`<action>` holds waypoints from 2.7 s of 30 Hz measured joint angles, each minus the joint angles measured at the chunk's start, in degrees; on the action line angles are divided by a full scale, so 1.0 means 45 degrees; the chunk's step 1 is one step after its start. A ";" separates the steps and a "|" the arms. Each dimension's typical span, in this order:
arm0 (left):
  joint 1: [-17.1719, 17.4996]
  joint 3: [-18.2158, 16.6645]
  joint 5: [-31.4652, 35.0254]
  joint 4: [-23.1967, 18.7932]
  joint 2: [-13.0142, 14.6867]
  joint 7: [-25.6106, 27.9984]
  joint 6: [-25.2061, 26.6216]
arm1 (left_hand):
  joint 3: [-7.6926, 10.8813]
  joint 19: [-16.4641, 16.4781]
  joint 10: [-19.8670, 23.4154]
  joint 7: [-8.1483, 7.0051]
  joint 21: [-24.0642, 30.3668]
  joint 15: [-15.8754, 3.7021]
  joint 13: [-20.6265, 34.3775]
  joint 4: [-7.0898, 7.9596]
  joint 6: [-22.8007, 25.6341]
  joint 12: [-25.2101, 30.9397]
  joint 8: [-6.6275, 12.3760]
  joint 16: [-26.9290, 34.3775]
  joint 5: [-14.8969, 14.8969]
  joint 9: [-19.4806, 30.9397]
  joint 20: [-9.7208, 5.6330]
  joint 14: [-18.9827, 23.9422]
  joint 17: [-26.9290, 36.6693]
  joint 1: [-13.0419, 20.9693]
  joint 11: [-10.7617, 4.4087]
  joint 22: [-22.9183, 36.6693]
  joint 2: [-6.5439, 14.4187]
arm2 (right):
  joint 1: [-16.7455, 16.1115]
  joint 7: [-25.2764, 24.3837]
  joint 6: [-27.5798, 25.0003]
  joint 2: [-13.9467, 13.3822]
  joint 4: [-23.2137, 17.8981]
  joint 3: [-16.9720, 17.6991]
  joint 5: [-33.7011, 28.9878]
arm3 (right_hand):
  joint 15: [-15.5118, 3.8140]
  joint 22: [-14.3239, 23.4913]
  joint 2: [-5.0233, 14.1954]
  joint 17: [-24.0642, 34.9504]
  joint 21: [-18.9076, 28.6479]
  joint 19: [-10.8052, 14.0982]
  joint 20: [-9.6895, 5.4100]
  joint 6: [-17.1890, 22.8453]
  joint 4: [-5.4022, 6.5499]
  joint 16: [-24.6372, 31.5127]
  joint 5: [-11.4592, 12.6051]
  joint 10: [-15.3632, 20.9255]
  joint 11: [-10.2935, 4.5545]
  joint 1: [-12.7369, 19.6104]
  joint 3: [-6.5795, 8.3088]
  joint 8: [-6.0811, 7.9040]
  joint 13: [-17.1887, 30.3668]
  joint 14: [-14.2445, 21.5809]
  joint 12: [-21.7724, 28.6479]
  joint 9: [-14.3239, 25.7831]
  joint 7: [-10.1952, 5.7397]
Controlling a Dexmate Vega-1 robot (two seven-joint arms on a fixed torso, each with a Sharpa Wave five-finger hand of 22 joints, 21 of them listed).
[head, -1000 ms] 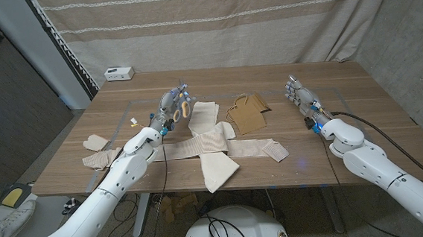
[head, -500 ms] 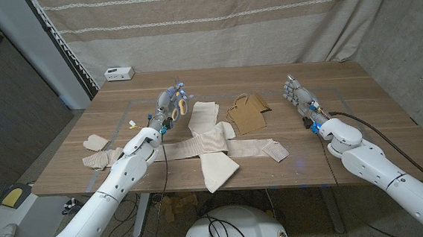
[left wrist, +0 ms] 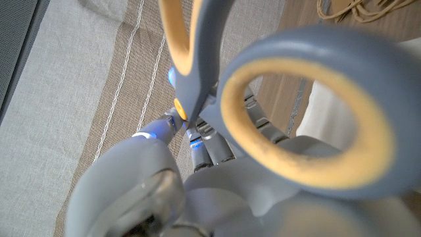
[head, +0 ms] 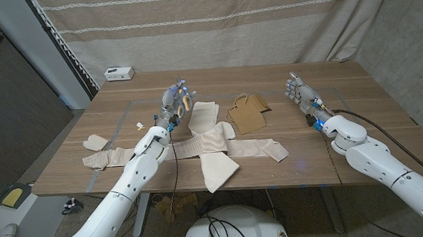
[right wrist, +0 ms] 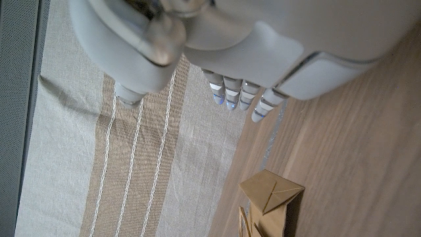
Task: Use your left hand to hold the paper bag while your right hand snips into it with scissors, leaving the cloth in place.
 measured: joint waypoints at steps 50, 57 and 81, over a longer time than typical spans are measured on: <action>-0.1613 0.0500 0.0475 0.2195 -0.1985 0.0255 -0.1199 | -0.0120 -0.0279 0.0013 -0.0170 -0.0103 0.0002 0.0176 -0.0126 -0.0171 0.0000 0.0018 0.0172 -0.0029 0.0039 -0.0001 -0.1246 -0.0076 -0.0074 -0.0025 -0.0034 0.0071 | 0.1028 0.2542 0.0136 0.0001 0.1465 -0.0112 0.0895 | -0.0181 0.0128 0.0408 0.0128 0.0156 0.0525 0.0712 -0.0253 -0.0118 0.0346 -0.0222 0.0902 -0.0438 0.0609 0.0621 0.0000 0.0127 0.1236 0.0322 0.0000 -0.0021; -0.1916 0.0415 -0.0245 0.2881 -0.2256 -0.1273 -0.1034 | -0.0090 -0.0349 0.0043 -0.0170 -0.0103 0.0002 0.0178 -0.0156 -0.0170 0.0000 0.0016 0.0172 -0.0035 0.0039 0.0069 -0.1246 -0.0125 -0.0072 0.0004 -0.0095 0.0072 | 0.1085 0.2873 0.0041 -0.0030 0.1484 -0.0167 0.1093 | -0.0178 0.0158 0.0341 0.0177 0.0387 0.1040 0.0665 -0.0252 -0.0115 0.0419 -0.0318 0.1124 -0.0476 0.0676 0.0802 0.0026 0.0126 0.1516 0.0411 0.0000 -0.0021; -0.2087 0.0228 -0.1137 0.3528 -0.2705 -0.3049 -0.0596 | 0.0019 -0.0416 0.0110 -0.0170 -0.0102 0.0002 0.0182 -0.0152 -0.0169 0.0000 0.0096 -0.0039 -0.0039 -0.0058 -0.0001 -0.1245 -0.0284 -0.0069 0.0070 -0.0093 0.0070 | 0.2133 0.5896 -0.1135 -0.0296 0.1818 -0.0945 0.1905 | -0.0298 0.0362 0.0462 0.0244 0.0839 0.2481 0.0705 0.1849 -0.0066 0.0516 -0.0936 0.2856 -0.0967 0.1134 0.1797 0.0542 0.0244 0.2707 0.1017 0.0065 -0.0977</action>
